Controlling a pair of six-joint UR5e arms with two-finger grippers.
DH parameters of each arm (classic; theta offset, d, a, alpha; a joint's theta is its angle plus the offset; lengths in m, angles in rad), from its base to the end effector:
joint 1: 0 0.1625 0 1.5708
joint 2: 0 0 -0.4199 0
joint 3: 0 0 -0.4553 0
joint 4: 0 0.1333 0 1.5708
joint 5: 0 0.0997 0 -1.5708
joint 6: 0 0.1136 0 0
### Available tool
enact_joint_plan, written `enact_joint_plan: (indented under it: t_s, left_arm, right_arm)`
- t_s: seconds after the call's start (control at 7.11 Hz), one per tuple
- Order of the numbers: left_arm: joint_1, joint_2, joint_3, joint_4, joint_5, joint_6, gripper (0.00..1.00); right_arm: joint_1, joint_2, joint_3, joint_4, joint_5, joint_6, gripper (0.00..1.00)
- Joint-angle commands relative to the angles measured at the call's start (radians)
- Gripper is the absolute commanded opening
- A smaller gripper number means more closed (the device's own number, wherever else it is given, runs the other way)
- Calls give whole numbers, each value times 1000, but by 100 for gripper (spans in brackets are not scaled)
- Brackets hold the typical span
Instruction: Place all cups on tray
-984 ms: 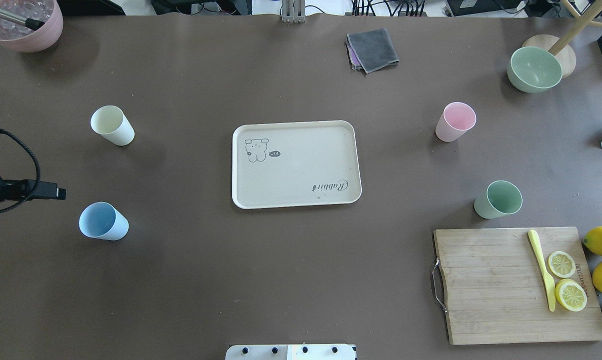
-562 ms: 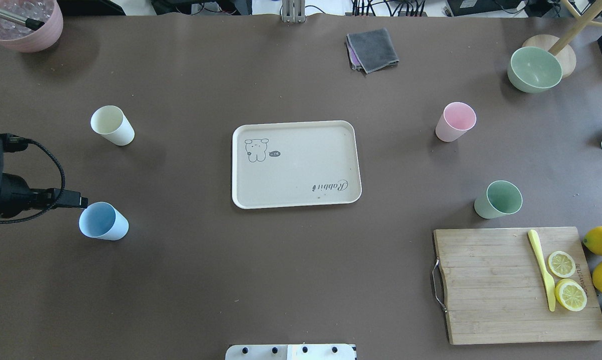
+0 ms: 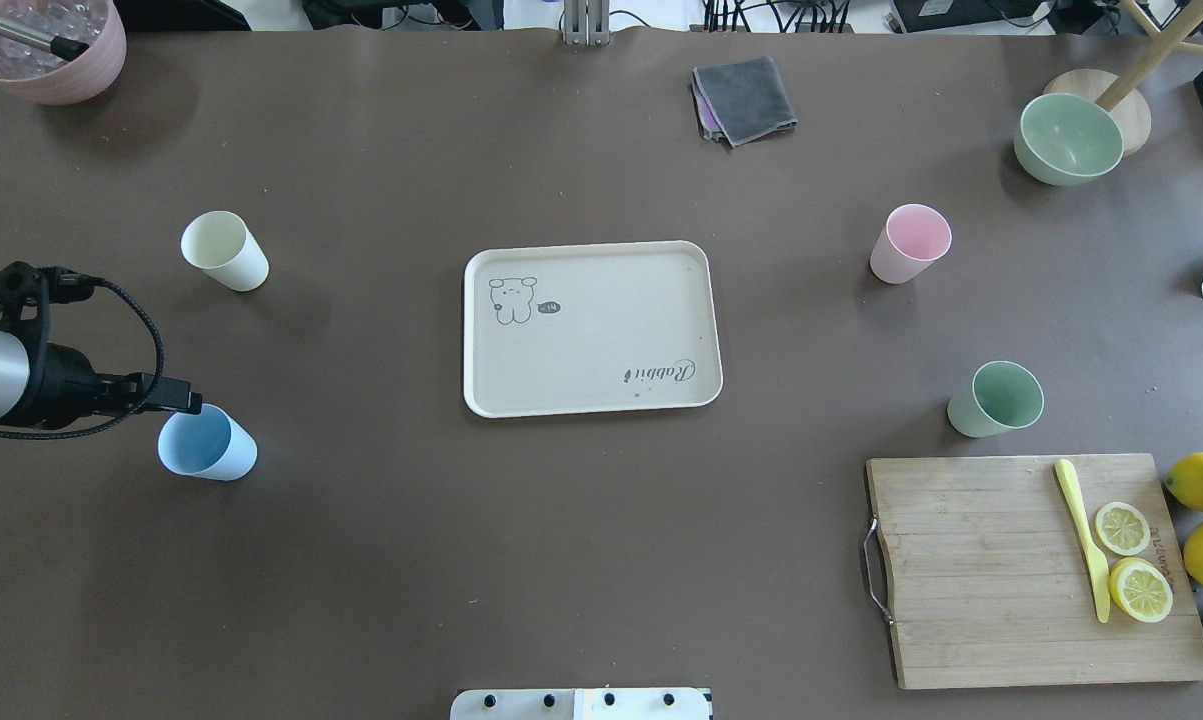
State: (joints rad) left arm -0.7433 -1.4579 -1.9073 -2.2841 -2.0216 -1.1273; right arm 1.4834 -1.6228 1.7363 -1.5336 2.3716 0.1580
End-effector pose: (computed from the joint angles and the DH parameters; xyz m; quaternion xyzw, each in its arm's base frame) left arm 0.3395 -0.4258 0.4590 0.0808 0.4764 -0.0301 0.8750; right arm 0.0043 -0.5434 0.5935 0.0212 -0.3942 0.0031 0.9188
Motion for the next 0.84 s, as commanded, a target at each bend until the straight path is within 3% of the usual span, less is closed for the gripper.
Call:
enact_joint_plan:
  t_s: [0.0, 0.14, 0.42, 0.56, 0.7]
  left_arm:
    - [36, 5, 4, 0, 1, 1, 92]
    - [53, 7, 2, 0, 1, 0, 88]
    - [56, 8, 11, -2, 0, 0, 16]
    - [56, 5, 23, -2, 1, 1, 1]
    - [56, 4, 37, -2, 3, 3, 0]
  right_arm:
    - [0, -3, 0, 0, 0, 0, 100]
    - [0, -3, 2, 1, 0, 0, 100]
    - [0, -3, 5, 0, 0, 0, 100]
    - [0, -3, 5, 0, 1, 0, 100]
    - [0, -3, 5, 1, 2, -2, 100]
